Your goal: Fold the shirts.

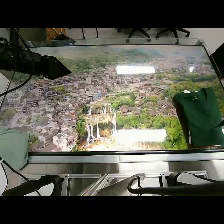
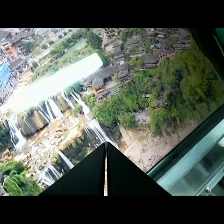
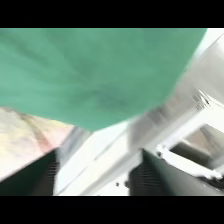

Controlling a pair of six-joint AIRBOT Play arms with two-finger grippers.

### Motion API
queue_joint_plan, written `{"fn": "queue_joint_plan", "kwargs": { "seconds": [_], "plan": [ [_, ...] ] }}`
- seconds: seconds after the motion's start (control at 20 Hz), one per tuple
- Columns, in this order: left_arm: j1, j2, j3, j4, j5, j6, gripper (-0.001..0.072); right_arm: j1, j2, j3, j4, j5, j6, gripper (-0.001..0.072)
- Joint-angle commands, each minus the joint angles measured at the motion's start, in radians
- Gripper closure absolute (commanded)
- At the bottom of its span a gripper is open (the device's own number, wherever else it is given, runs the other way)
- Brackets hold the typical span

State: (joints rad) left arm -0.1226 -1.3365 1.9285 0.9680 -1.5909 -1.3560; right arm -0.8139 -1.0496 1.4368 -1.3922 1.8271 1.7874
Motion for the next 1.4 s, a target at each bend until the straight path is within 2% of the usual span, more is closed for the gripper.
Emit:
{"fn": "queue_joint_plan", "kwargs": {
  "seconds": [0.0, 0.05, 0.1, 0.3, 0.5, 0.65, 0.8, 0.95, 1.35],
  "plan": [
    [0.025, 0.002, -0.048, -0.003, 0.026, 0.001, 0.0692, 0.047, -0.054, 0.136, 0.199, -0.056, -0.011, 0.0469],
    [0.043, 0.006, -0.048, -0.004, 0.029, 0.000, 0.0693, 0.081, -0.051, 0.153, 0.280, -0.119, -0.036, 0.0665],
    [0.061, 0.014, -0.048, -0.003, 0.028, -0.014, 0.0693, 0.130, -0.040, 0.153, 0.346, -0.199, -0.069, 0.0696],
    [0.080, 0.086, -0.113, -0.001, 0.031, -0.024, 0.0693, 0.470, 0.002, 0.110, 0.288, -0.383, -0.139, 0.0696],
    [0.055, 0.243, -0.432, 0.001, 0.101, -0.008, 0.0692, 0.833, 0.024, -0.008, 0.183, -0.493, -0.156, 0.0696],
    [0.035, 0.369, -0.693, 0.001, 0.191, -0.003, 0.0693, 1.004, 0.025, -0.103, 0.153, -0.536, -0.155, 0.0697],
    [0.035, 0.476, -0.883, 0.001, 0.241, 0.010, 0.0693, 1.082, 0.053, -0.217, 0.154, -0.590, -0.164, 0.0697],
    [0.036, 0.544, -0.973, 0.001, 0.269, 0.024, 0.0693, 1.092, 0.064, -0.260, 0.154, -0.612, -0.180, 0.0696],
    [0.036, 0.598, -0.988, 0.000, 0.266, 0.022, 0.0692, 1.092, 0.063, -0.260, 0.165, -0.581, -0.180, 0.0696]
  ]
}}
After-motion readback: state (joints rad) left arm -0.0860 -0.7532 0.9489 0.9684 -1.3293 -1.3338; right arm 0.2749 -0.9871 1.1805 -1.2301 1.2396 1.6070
